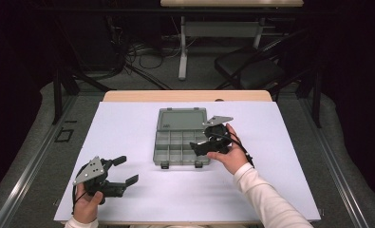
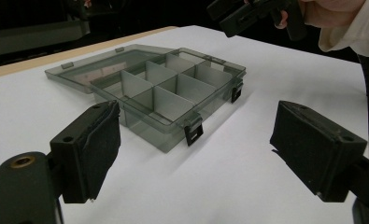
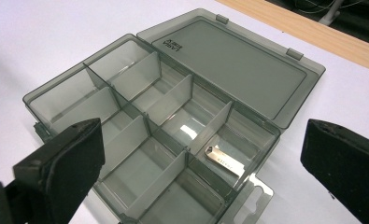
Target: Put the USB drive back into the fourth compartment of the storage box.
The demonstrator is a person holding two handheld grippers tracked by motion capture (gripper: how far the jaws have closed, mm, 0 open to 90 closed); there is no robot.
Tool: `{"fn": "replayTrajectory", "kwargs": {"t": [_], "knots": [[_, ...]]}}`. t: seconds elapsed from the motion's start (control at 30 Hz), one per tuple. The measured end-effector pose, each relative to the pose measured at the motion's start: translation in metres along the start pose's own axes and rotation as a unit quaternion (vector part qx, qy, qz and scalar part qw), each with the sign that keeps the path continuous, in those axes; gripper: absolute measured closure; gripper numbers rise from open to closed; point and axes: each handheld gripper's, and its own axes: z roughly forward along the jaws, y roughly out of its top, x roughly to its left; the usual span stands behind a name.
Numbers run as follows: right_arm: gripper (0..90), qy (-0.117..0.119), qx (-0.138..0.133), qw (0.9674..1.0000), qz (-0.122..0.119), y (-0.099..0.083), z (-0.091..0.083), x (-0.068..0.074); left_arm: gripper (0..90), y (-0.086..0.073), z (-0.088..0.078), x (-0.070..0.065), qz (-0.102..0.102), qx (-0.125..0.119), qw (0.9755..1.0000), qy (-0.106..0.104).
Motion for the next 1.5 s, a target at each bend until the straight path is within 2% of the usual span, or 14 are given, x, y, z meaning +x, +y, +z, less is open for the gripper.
{"fn": "replayTrajectory", "kwargs": {"t": [0.27,0.43,0.63,0.87,1.2,1.5], "knots": [[0.0,-0.005,0.001,0.9999,-0.012,-0.003,-0.005,0.002,15.8,0.001,0.002,0.000,0.002,0.002,1.0000,0.001],[0.0,-0.004,0.003,0.9998,-0.018,-0.011,-0.009,0.003,15.8,0.001,0.004,0.000,0.003,0.002,1.0000,-0.004],[0.0,-0.004,-0.009,0.9999,0.002,-0.024,-0.021,0.003,15.8,0.001,0.004,0.000,0.003,0.002,1.0000,-0.005],[0.0,-0.029,-0.037,0.9988,0.016,-0.041,-0.042,0.006,15.7,0.001,0.004,-0.001,0.004,0.003,1.0000,-0.007],[0.0,-0.011,-0.051,0.9986,0.008,-0.070,-0.064,0.018,15.8,0.001,0.003,-0.001,0.005,0.003,1.0000,-0.005],[0.0,-0.022,-0.062,0.9977,0.016,-0.094,-0.075,0.019,15.7,0.001,0.004,-0.001,0.004,0.003,1.0000,-0.006]]}}
